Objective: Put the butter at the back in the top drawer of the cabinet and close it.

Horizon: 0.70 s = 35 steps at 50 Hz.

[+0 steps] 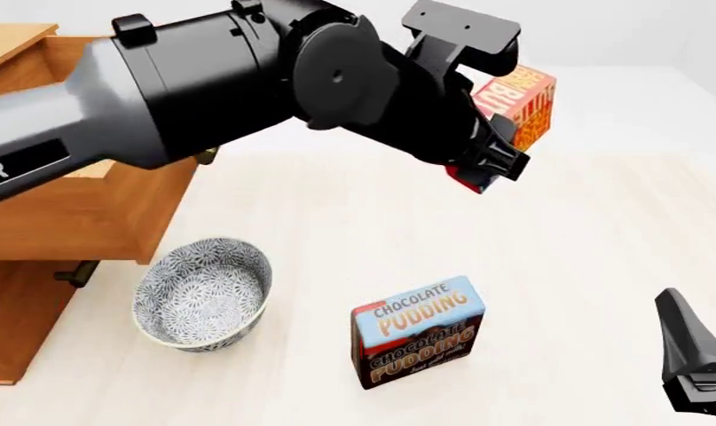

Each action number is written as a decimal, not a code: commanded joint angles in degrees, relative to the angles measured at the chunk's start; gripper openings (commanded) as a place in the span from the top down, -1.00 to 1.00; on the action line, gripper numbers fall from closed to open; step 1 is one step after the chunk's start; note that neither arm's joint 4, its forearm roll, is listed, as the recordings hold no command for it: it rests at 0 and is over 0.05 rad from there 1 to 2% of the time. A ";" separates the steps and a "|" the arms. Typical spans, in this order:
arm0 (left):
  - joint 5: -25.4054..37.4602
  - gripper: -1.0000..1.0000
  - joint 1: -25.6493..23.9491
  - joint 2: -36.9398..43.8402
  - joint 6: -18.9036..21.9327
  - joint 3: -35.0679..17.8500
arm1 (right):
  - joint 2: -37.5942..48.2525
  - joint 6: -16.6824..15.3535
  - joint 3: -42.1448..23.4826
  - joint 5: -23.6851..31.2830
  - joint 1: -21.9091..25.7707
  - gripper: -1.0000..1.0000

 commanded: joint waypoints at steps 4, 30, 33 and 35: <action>0.01 1.00 3.10 -5.29 2.33 2.90 | 0.00 0.00 0.00 0.00 0.00 -1.00; 0.68 1.00 11.51 -13.95 5.59 9.32 | 0.00 0.00 0.00 0.00 0.00 -1.00; 1.05 1.00 12.59 -15.13 5.76 9.82 | 0.00 0.00 0.00 0.00 0.00 -1.00; 1.07 1.00 13.00 -15.64 5.88 10.11 | 0.00 0.00 0.00 0.00 0.00 -1.00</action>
